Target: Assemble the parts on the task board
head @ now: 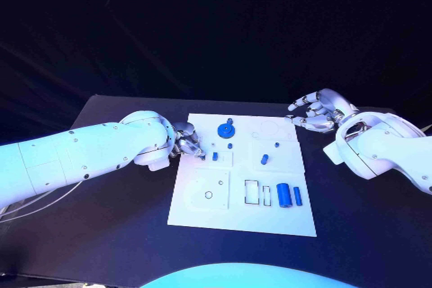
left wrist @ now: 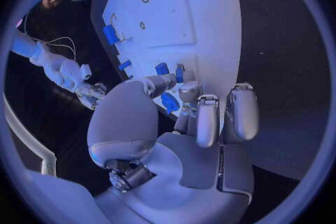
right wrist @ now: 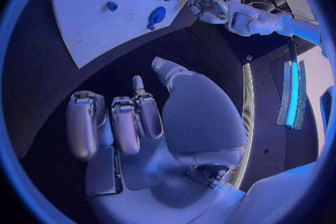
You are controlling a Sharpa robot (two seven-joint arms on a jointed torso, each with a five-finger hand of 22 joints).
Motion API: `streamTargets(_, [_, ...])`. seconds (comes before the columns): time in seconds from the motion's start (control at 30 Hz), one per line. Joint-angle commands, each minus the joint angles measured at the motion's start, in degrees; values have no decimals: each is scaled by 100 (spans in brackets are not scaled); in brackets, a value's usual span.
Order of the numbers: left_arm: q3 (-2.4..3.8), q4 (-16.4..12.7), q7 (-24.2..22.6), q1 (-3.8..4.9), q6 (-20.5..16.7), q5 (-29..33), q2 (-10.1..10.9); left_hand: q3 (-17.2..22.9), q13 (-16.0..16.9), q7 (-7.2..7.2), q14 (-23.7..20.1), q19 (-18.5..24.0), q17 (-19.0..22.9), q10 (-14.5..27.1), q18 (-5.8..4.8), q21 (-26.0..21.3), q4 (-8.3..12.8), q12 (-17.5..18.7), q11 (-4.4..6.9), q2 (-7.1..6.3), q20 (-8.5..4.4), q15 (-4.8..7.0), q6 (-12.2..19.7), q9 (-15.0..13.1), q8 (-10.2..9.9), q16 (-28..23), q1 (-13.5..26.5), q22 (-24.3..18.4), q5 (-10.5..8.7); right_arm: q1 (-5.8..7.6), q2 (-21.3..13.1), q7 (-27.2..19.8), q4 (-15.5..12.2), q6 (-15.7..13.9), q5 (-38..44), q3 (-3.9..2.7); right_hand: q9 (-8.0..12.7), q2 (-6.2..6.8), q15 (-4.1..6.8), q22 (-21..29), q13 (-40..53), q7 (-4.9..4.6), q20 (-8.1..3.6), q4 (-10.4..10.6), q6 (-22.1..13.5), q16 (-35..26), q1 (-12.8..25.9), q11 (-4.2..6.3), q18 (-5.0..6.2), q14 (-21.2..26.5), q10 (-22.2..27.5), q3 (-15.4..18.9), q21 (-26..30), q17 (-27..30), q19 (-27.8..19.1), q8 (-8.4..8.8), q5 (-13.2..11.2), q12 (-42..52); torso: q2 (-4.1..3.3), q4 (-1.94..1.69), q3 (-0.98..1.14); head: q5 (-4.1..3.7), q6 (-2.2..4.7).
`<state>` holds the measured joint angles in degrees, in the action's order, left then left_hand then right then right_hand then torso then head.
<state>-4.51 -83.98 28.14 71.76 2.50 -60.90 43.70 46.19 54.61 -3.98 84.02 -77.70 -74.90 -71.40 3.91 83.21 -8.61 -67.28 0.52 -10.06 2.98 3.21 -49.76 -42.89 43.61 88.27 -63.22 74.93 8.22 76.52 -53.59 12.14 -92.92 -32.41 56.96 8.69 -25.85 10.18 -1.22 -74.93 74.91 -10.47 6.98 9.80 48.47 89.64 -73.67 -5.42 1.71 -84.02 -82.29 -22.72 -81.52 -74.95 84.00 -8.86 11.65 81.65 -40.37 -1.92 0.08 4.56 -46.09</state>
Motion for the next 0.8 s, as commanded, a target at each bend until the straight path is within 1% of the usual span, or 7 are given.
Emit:
streamTargets(0.03, [-10,11,45,-15,124,-40,-2,1130,7,37,524,-52,-1272,-47,-46,33,1175,-20,8,0,-5,53,-64,-6,21,38,53,165,29,-4,-1,-61,-7,23,34,-1,9,8,7,-966,700,25,11,28,16,36,61,7,44,-598,17,9,30,-1505,126,-21,33,-23,-1,-1,0,-2,-12])
streamTargets(0.2, [-10,6,45,-15,201,-42,-2,1132,73,44,532,-63,-1295,-90,-49,41,1200,-65,15,-14,-9,58,-81,-9,25,51,72,179,82,-5,-4,-61,-6,23,34,-1,9,8,7,-966,700,25,11,28,16,36,61,7,44,-598,17,9,30,-1505,126,-21,33,-23,-1,1,1,2,-18])
streamTargets(0.27, [-10,6,44,-15,207,-42,-2,1131,78,45,534,-64,-1301,-93,-50,42,1203,-69,16,-16,-10,58,-83,-10,26,54,73,181,86,-5,-5,-61,-6,22,34,-1,9,8,7,-966,700,25,11,28,16,36,61,7,44,-598,17,9,30,-1505,126,-21,33,-23,1,0,1,-1,-10])
streamTargets(0.8, [-8,22,31,-15,326,26,-13,1127,197,63,551,-76,-1355,-166,-53,51,1243,-154,30,-52,-17,67,-117,-15,32,85,80,199,132,-8,-3,-65,-5,19,34,-1,9,8,7,-966,700,25,11,28,16,36,61,7,44,-598,17,9,30,-1505,126,-21,33,-23,1,3,3,4,-21])
